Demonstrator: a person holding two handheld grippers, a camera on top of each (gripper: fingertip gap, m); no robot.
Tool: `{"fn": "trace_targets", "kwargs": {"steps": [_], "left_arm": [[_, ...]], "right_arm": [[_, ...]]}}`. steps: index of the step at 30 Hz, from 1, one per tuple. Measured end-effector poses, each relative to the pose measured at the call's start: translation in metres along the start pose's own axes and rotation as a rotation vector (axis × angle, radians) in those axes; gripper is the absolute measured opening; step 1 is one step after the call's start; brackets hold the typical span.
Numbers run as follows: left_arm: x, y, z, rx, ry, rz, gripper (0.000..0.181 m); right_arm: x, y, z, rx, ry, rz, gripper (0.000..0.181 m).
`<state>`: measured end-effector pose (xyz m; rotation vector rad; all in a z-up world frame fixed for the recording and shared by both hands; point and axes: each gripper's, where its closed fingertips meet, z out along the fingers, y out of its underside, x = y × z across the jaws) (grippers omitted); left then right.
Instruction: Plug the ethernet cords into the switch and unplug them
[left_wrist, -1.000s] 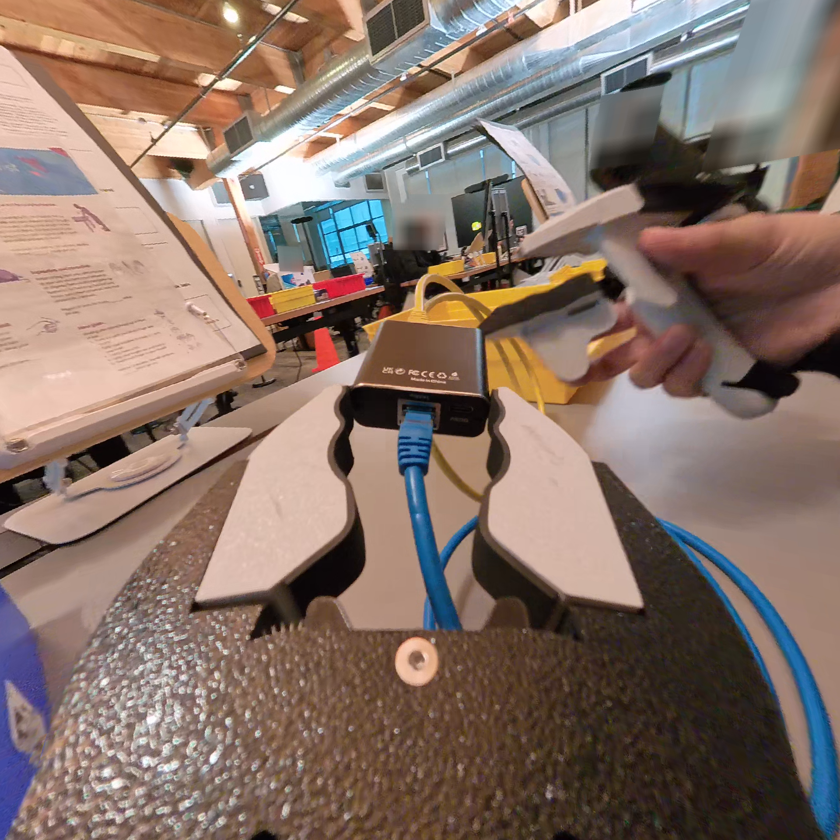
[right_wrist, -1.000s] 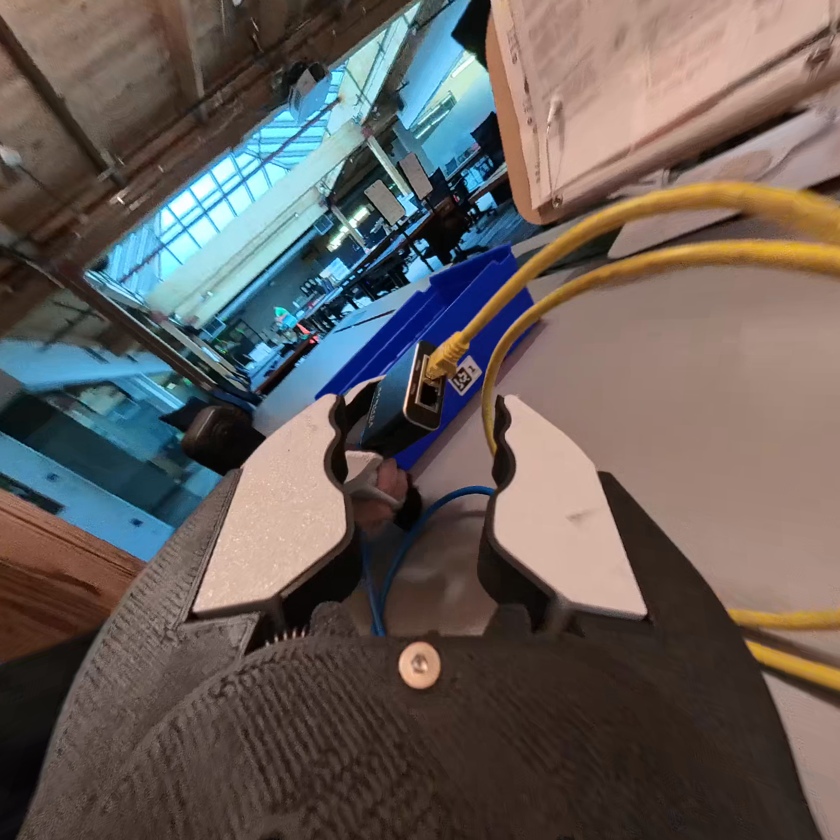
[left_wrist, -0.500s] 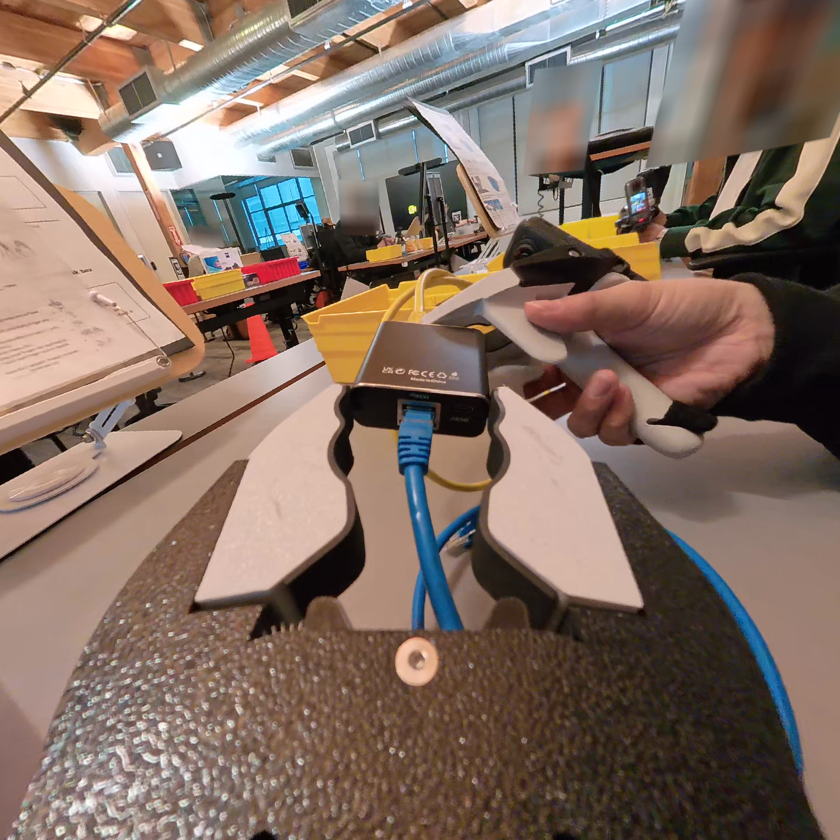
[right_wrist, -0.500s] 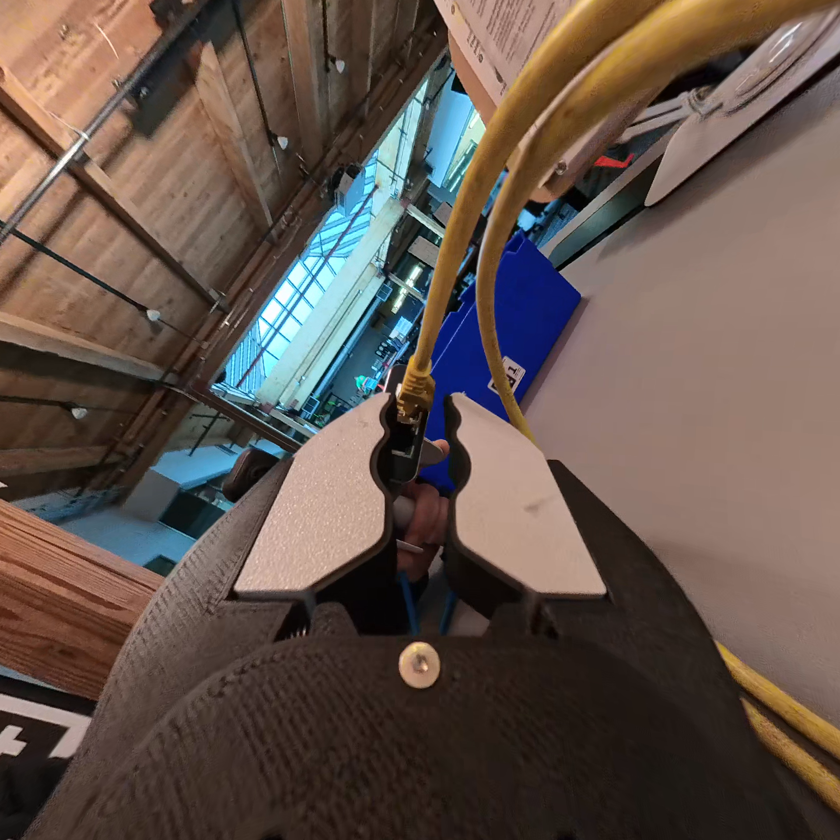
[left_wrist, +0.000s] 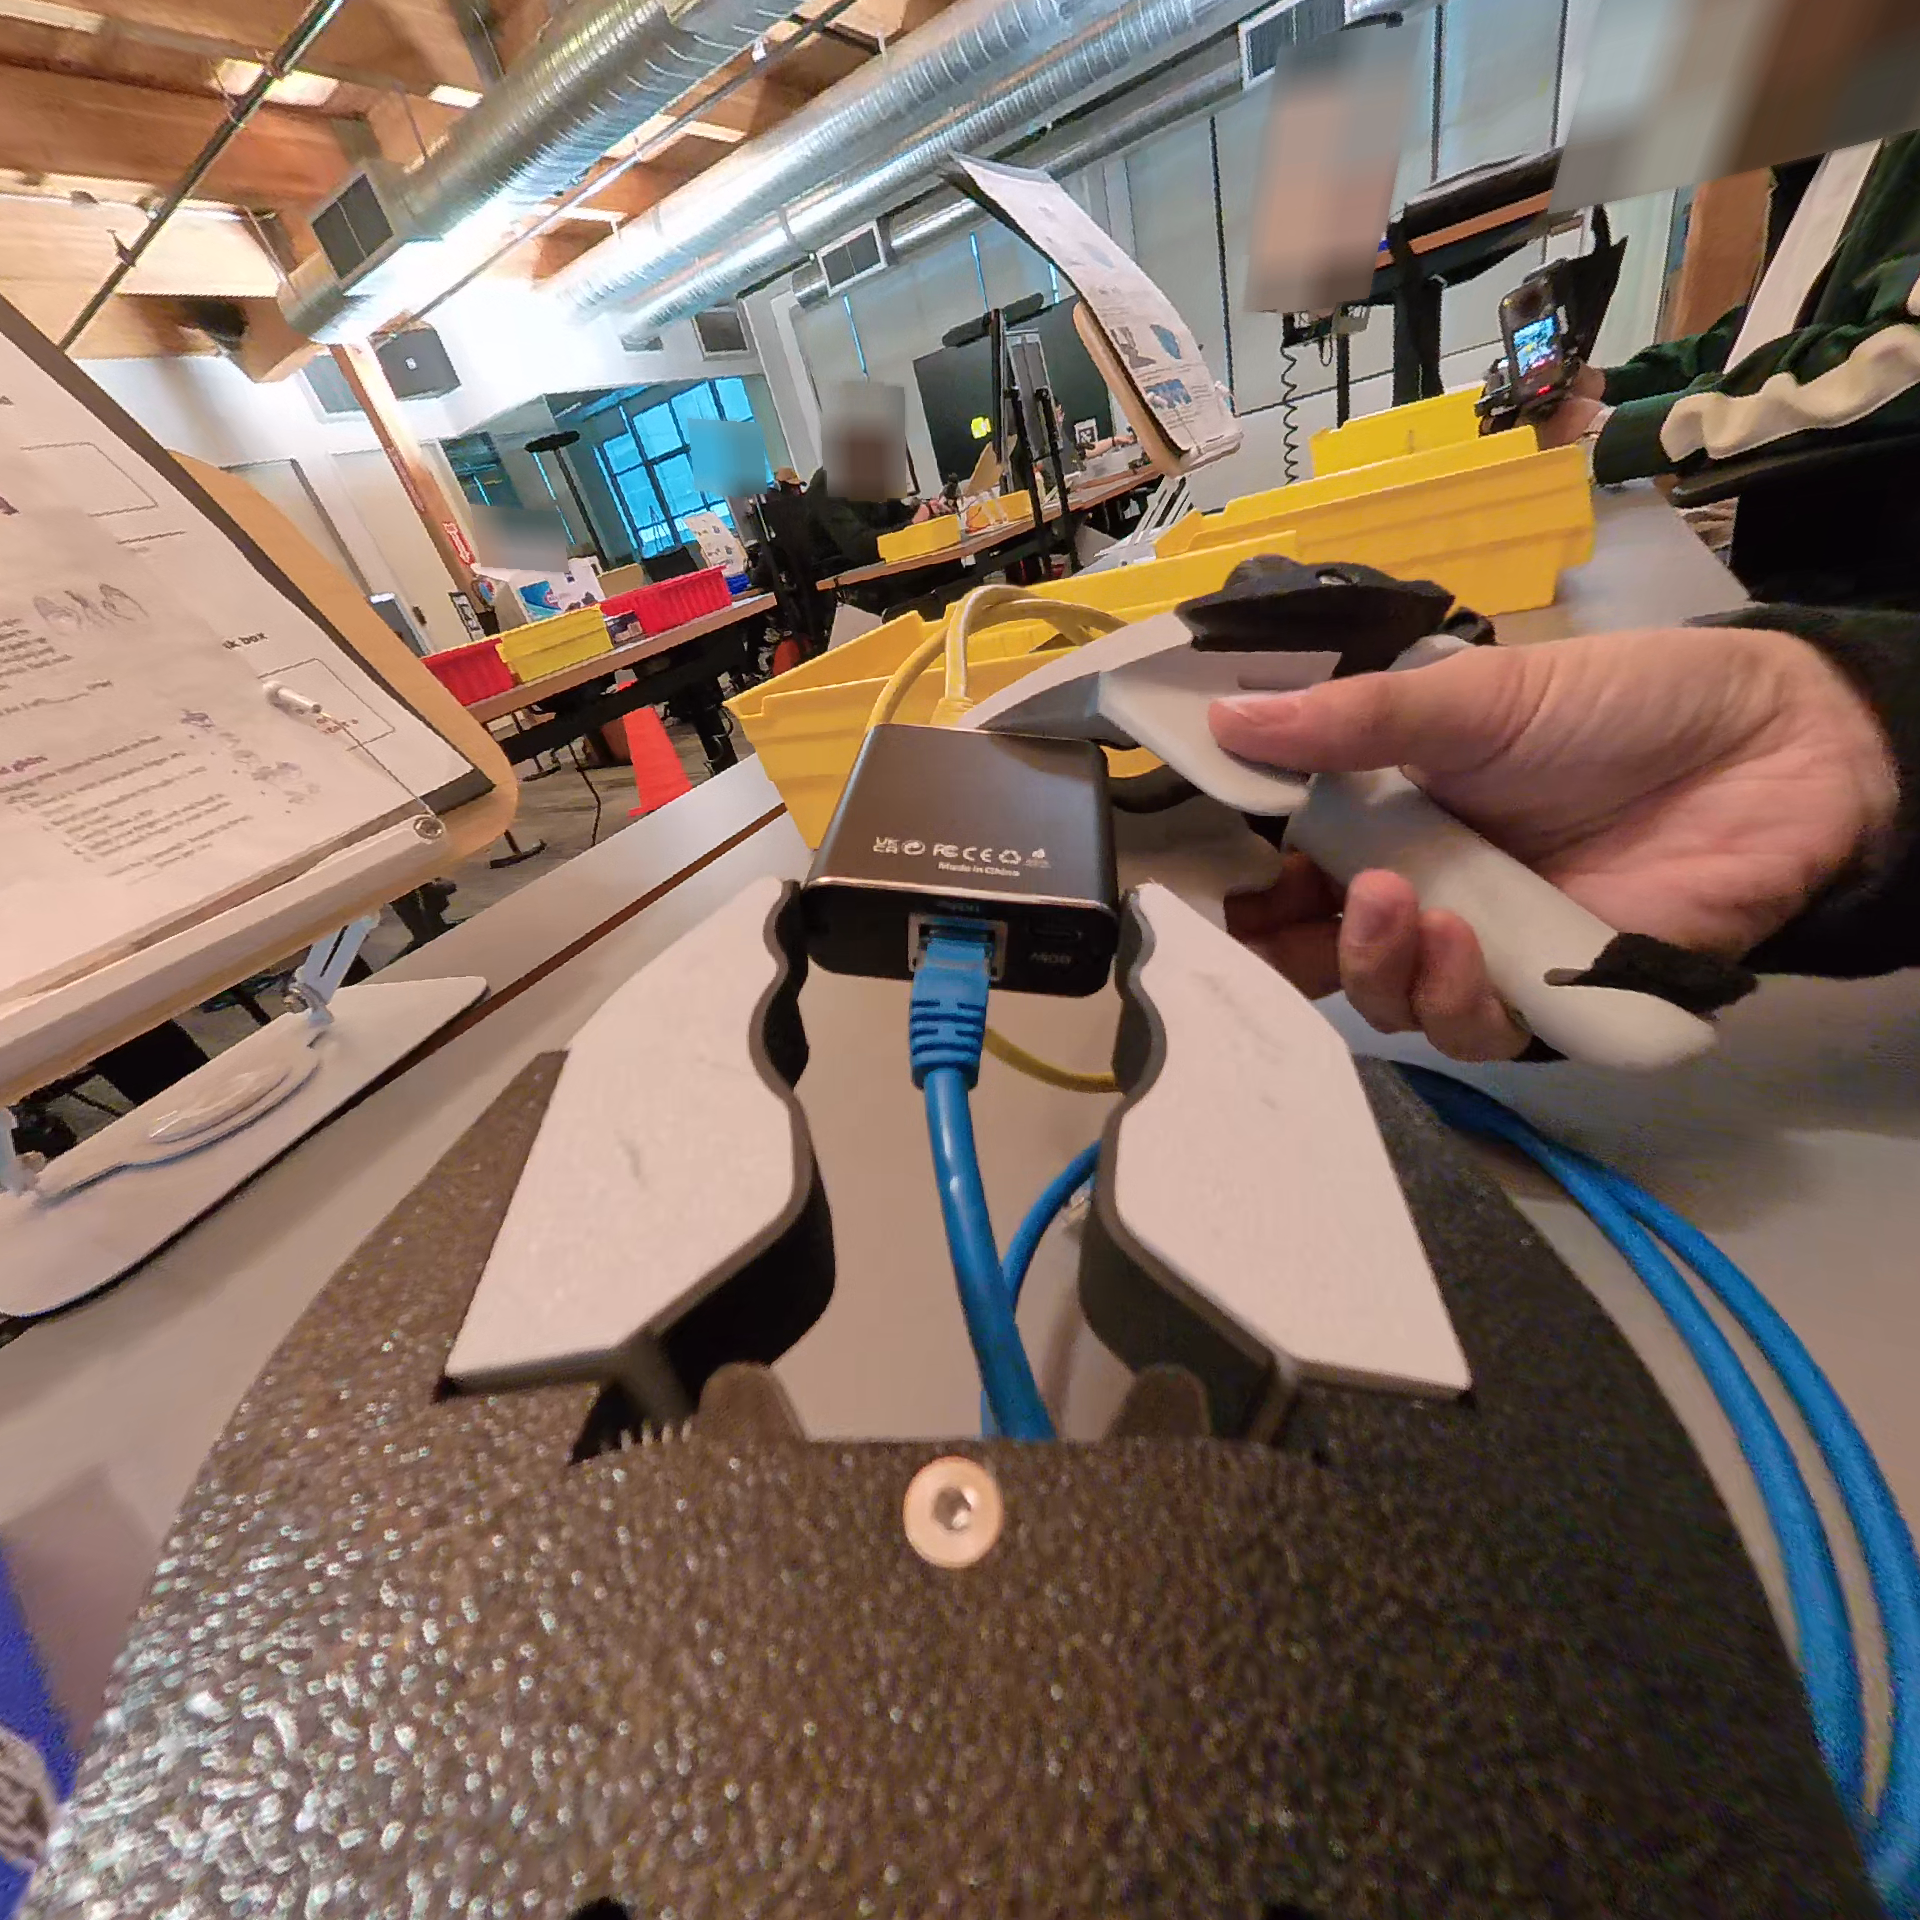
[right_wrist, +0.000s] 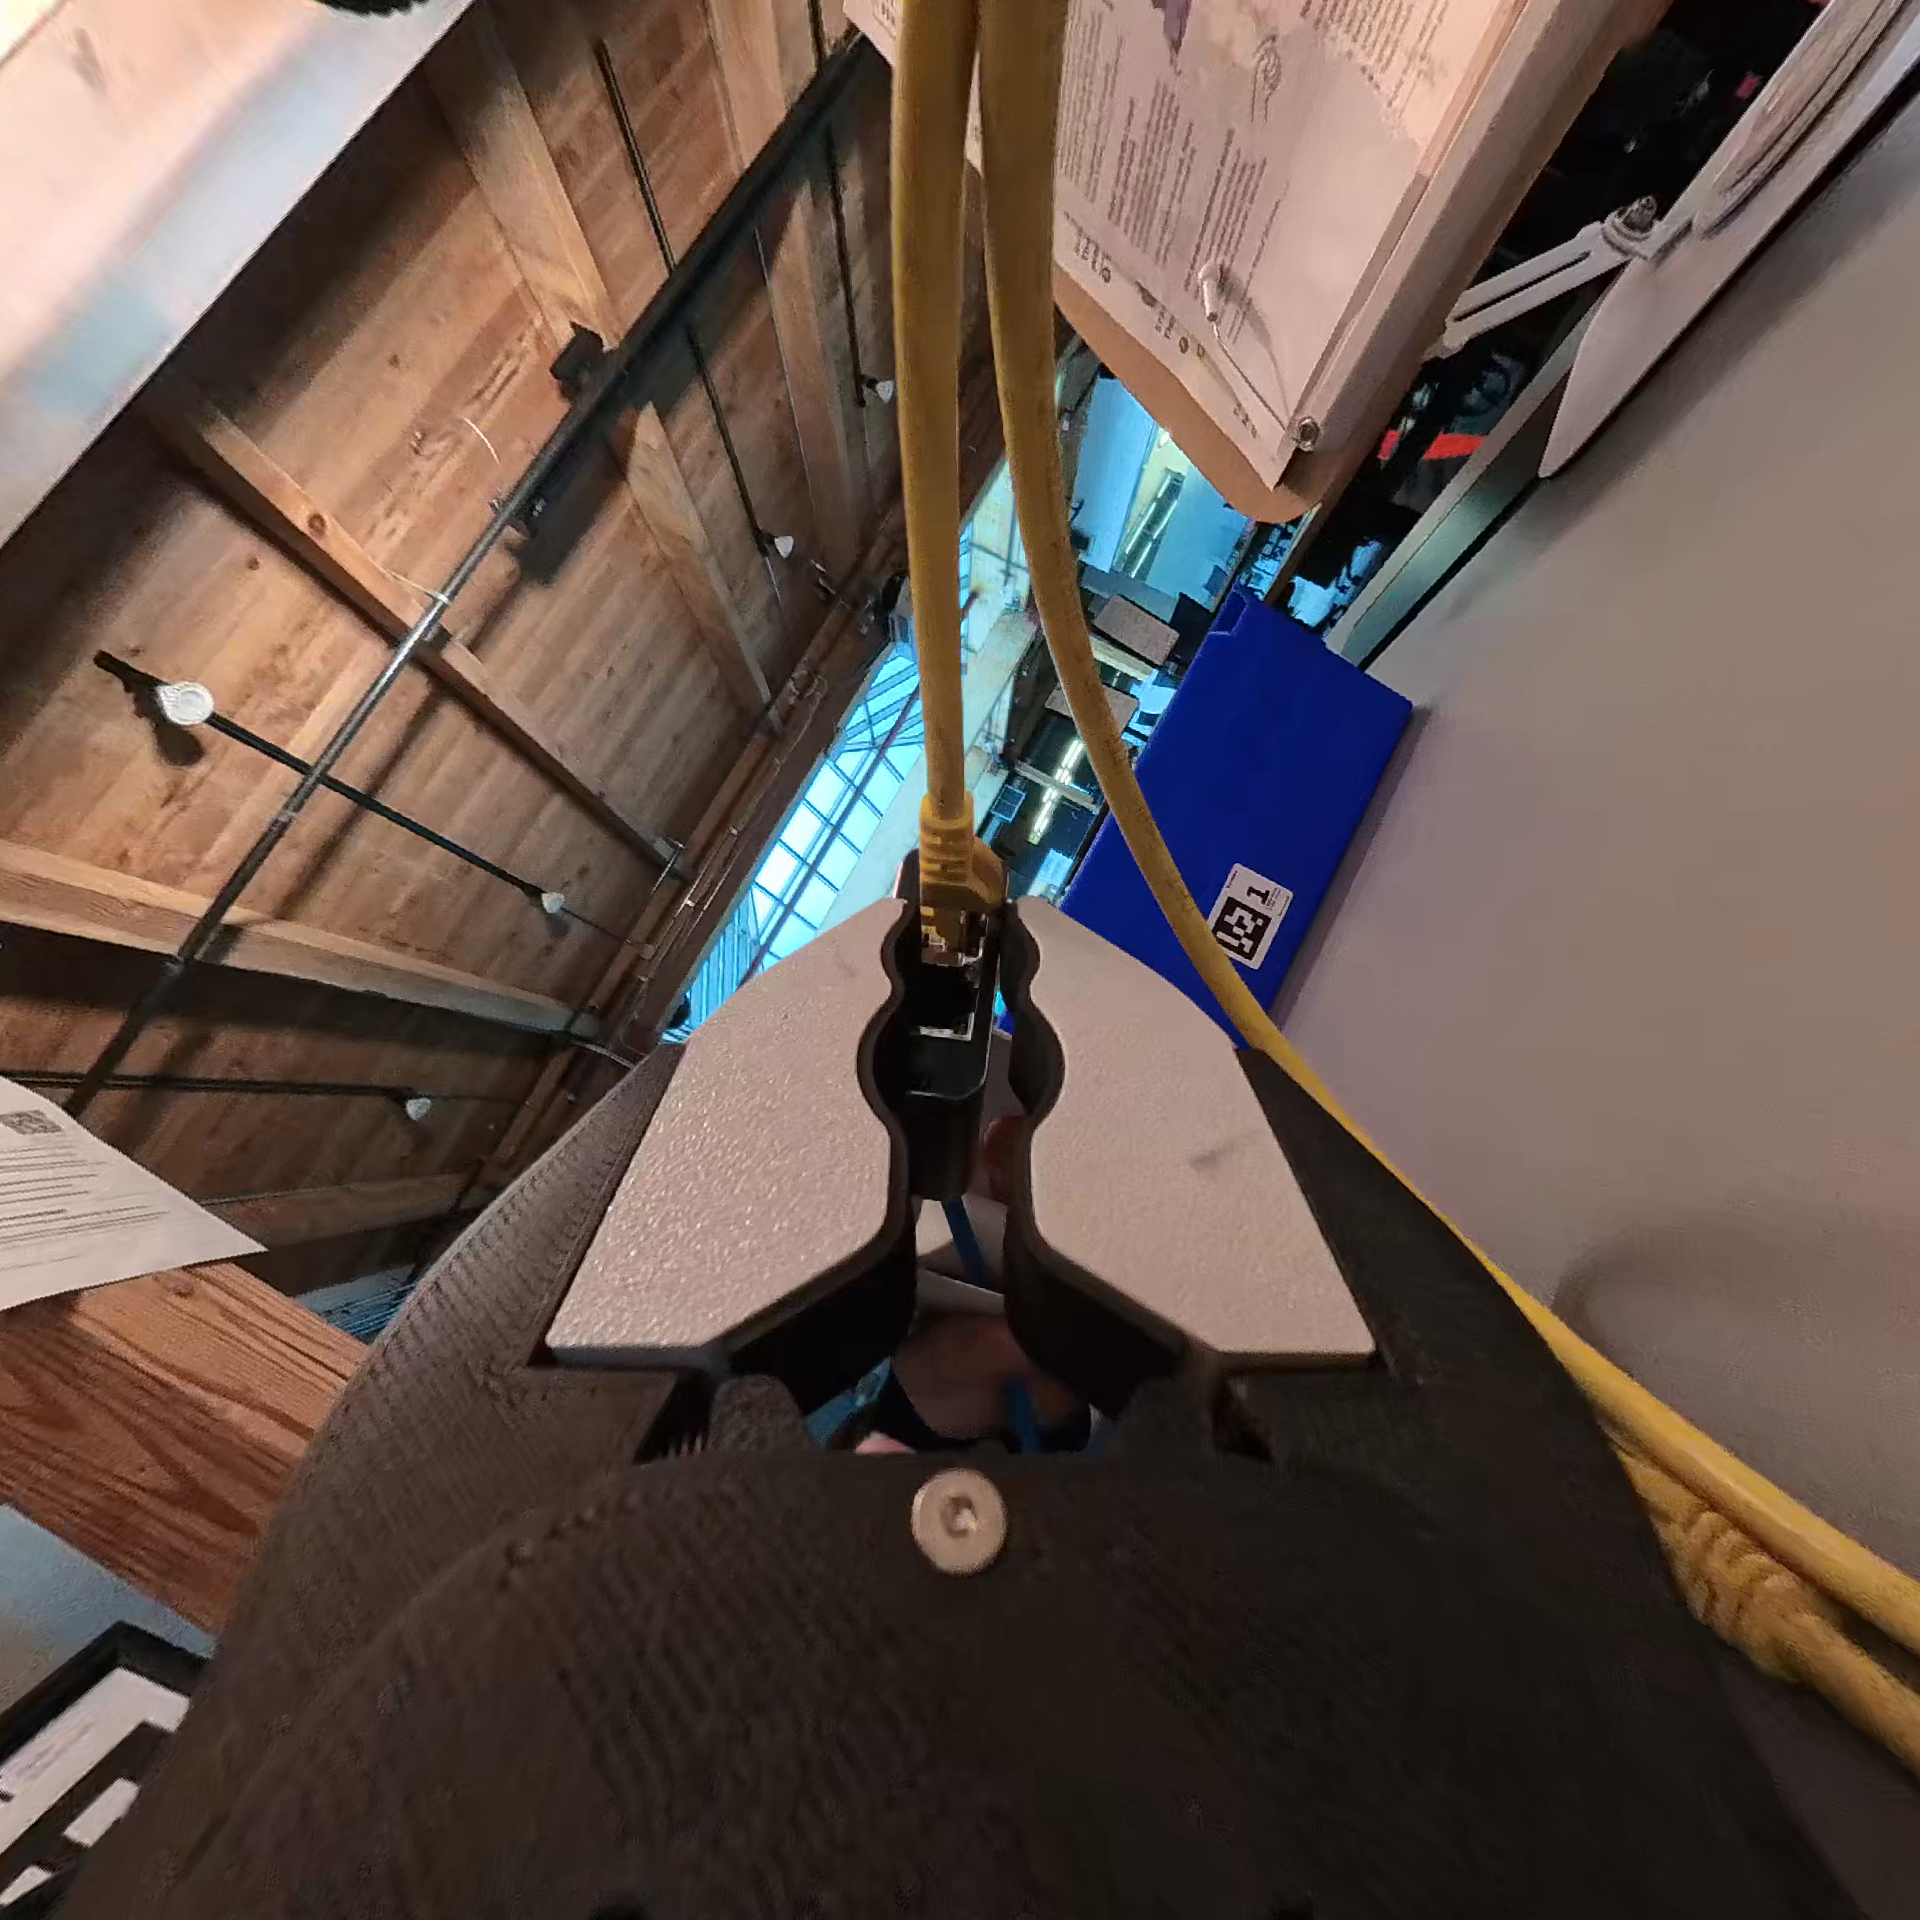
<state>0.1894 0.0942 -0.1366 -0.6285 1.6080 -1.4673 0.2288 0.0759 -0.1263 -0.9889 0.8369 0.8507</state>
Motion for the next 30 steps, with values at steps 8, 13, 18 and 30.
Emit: {"fn": "trace_targets", "kwargs": {"steps": [8,13,18,30], "left_arm": [[0.001,0.005,0.002,-0.030,-0.017,0.061,0.057],[0.002,0.007,0.005,-0.048,-0.040,0.117,0.057],[0.004,0.002,0.006,-0.021,-0.058,0.160,0.057],[0.003,-0.003,0.011,-0.031,-0.100,0.197,0.057]], "right_arm": [[0.000,0.001,-0.002,-0.020,-0.024,-0.093,0.012],[-0.004,0.000,-0.004,-0.030,-0.052,-0.220,0.014],[-0.012,-0.001,-0.005,-0.032,-0.105,-0.255,0.014],[-0.015,-0.007,-0.005,-0.067,-0.113,-0.322,0.012]]}}
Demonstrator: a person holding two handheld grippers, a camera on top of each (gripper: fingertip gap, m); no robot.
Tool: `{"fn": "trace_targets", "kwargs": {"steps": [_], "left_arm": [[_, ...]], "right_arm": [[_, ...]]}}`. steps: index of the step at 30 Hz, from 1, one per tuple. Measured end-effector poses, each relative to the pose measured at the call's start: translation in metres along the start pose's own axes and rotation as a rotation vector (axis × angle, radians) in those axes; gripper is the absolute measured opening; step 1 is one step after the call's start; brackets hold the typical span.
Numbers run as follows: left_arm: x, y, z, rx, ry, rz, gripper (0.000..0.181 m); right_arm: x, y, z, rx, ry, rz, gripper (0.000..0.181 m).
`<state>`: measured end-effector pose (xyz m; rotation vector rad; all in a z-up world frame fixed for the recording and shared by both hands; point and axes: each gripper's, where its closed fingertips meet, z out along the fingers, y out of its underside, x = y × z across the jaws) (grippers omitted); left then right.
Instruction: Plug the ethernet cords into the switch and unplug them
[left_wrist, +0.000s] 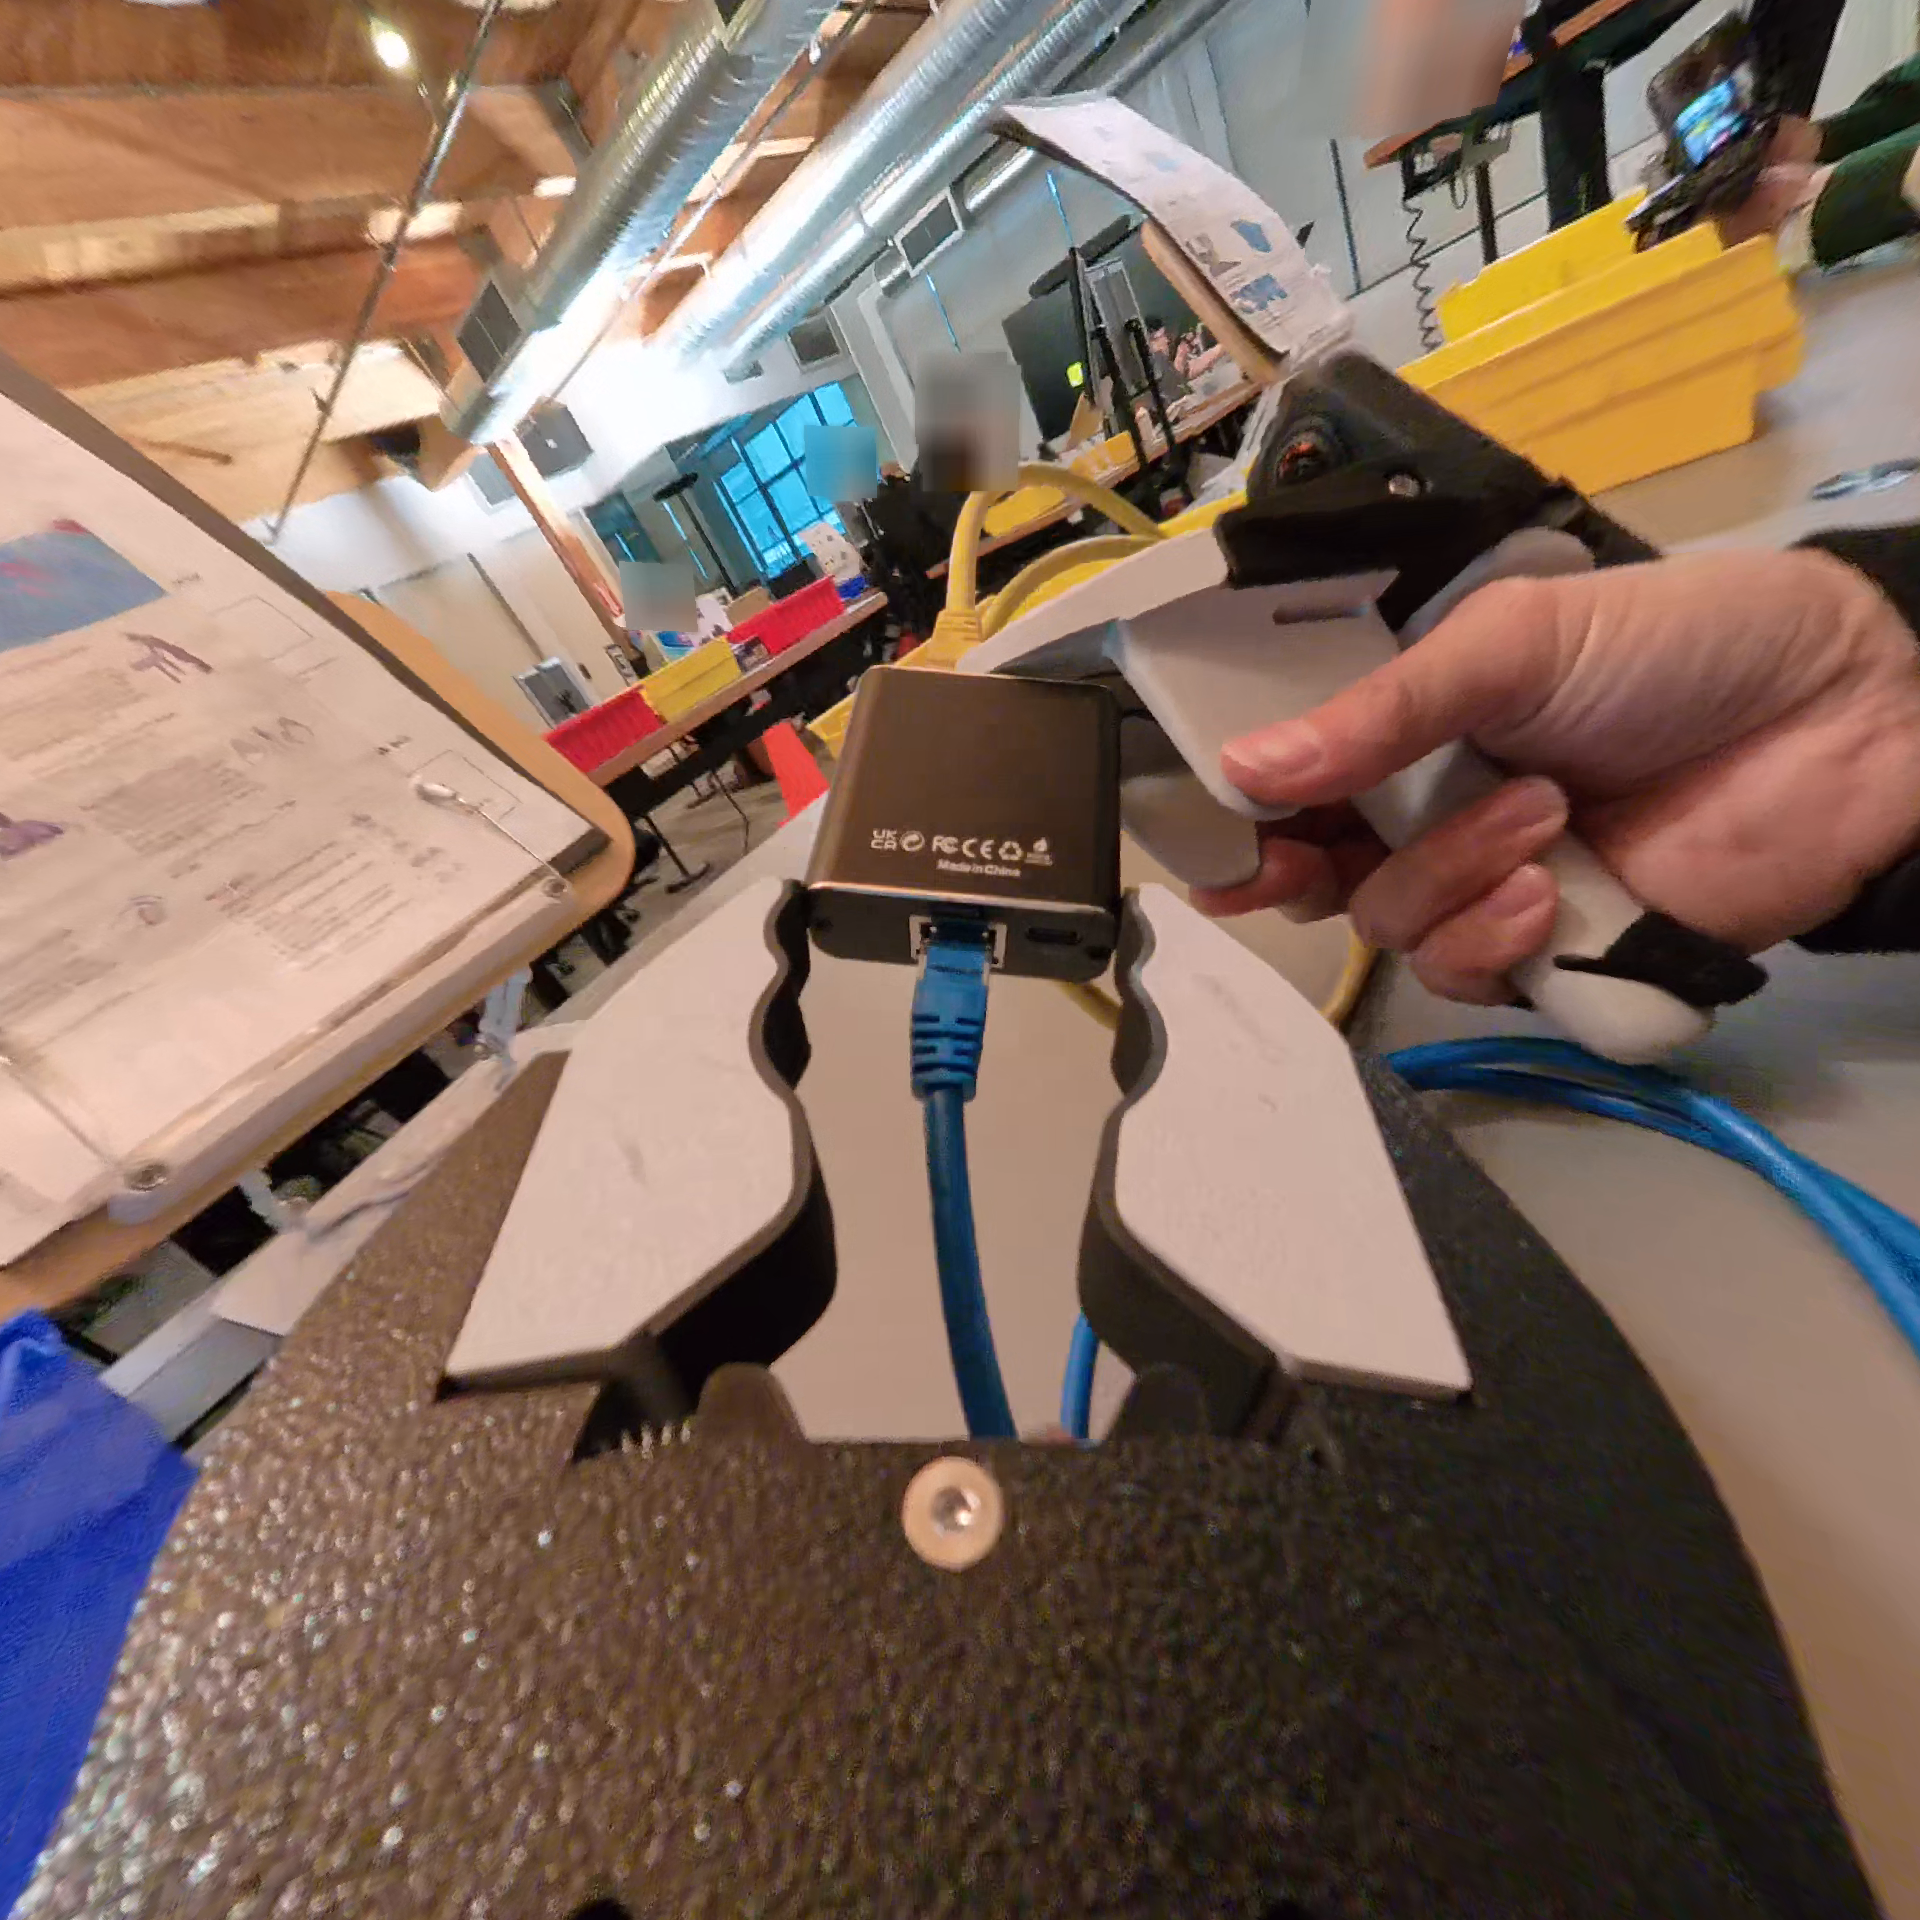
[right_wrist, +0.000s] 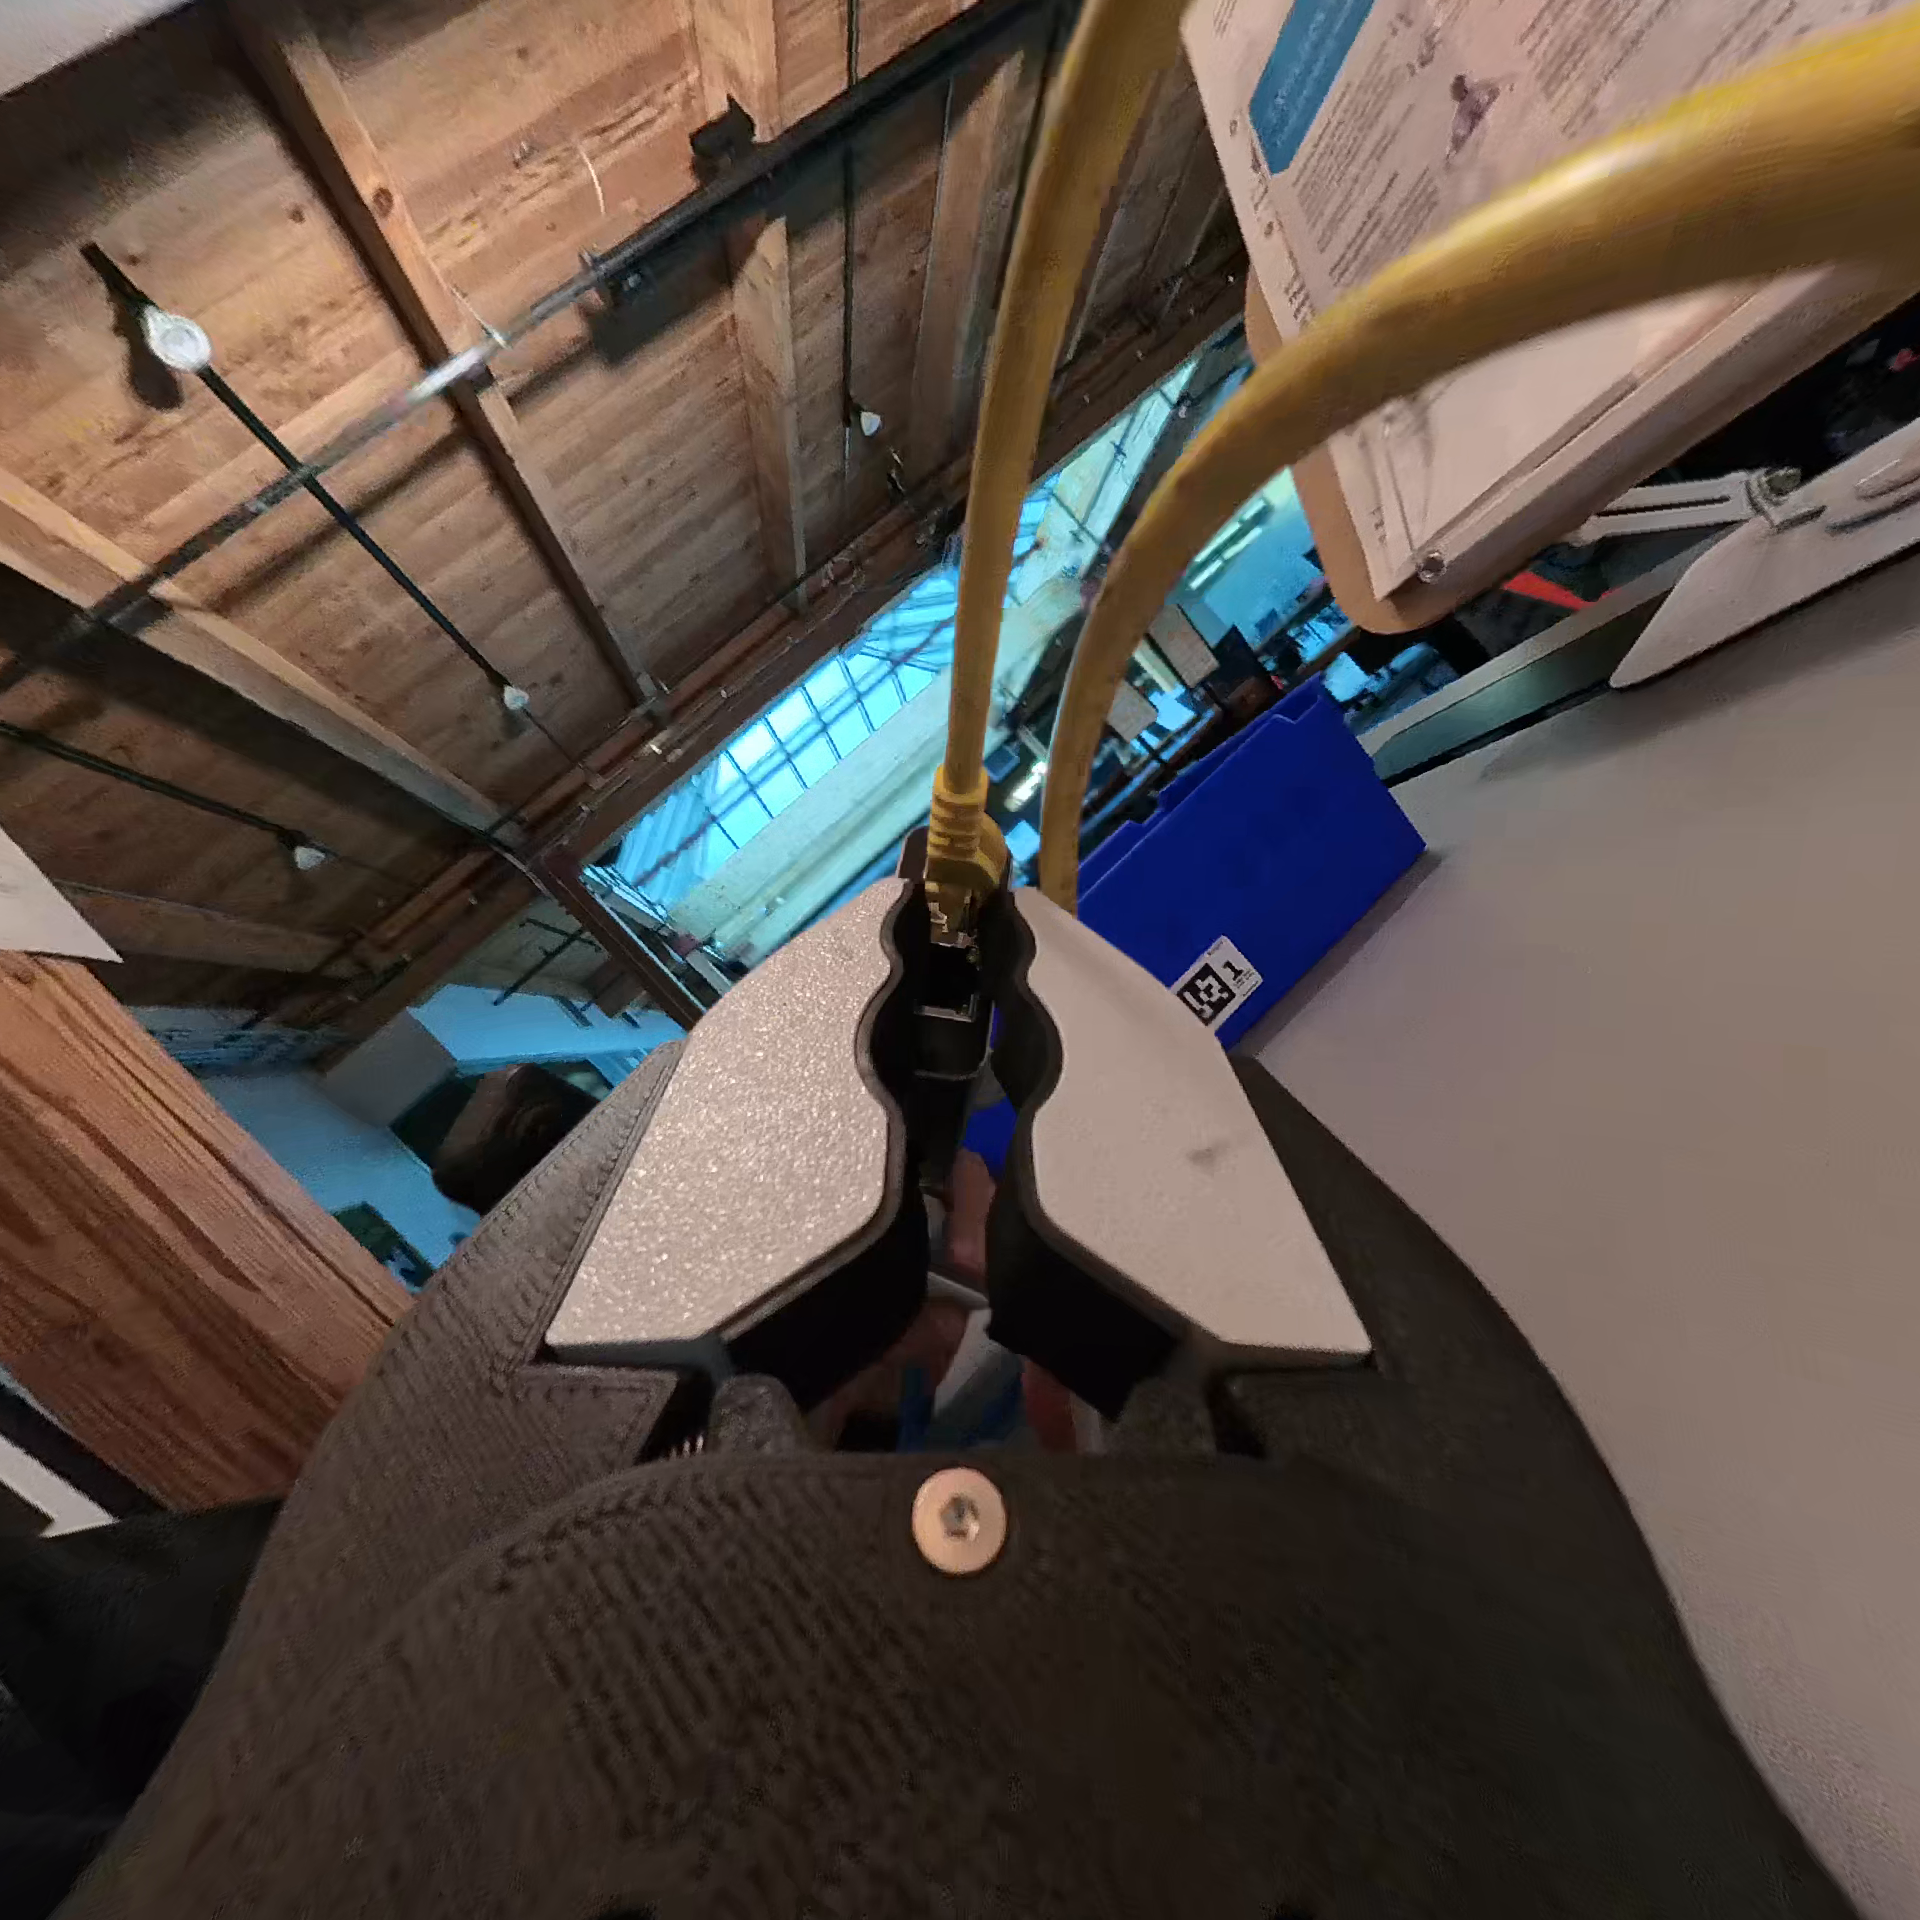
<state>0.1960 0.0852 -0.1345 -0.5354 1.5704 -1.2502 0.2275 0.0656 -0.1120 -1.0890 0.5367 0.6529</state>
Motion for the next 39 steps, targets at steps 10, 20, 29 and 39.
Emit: {"fn": "trace_targets", "kwargs": {"steps": [10,20,29,39], "left_arm": [[0.0034,-0.0001,0.0065,-0.047,-0.020,-0.004,0.057],[0.0014,0.0001,0.0053,-0.028,-0.045,0.015,0.057],[-0.0005,-0.0023,0.0027,-0.021,-0.071,0.078,0.056],[-0.0012,-0.0020,0.0024,-0.020,-0.068,0.054,0.056]], "right_arm": [[0.0057,-0.0043,-0.0056,-0.007,-0.004,0.006,0.012],[0.0053,-0.0059,-0.0029,0.030,-0.021,0.077,0.013],[0.0038,-0.0062,0.0003,0.048,-0.002,0.165,0.012],[0.0066,-0.0064,0.0033,0.143,0.008,0.238,0.012]]}}
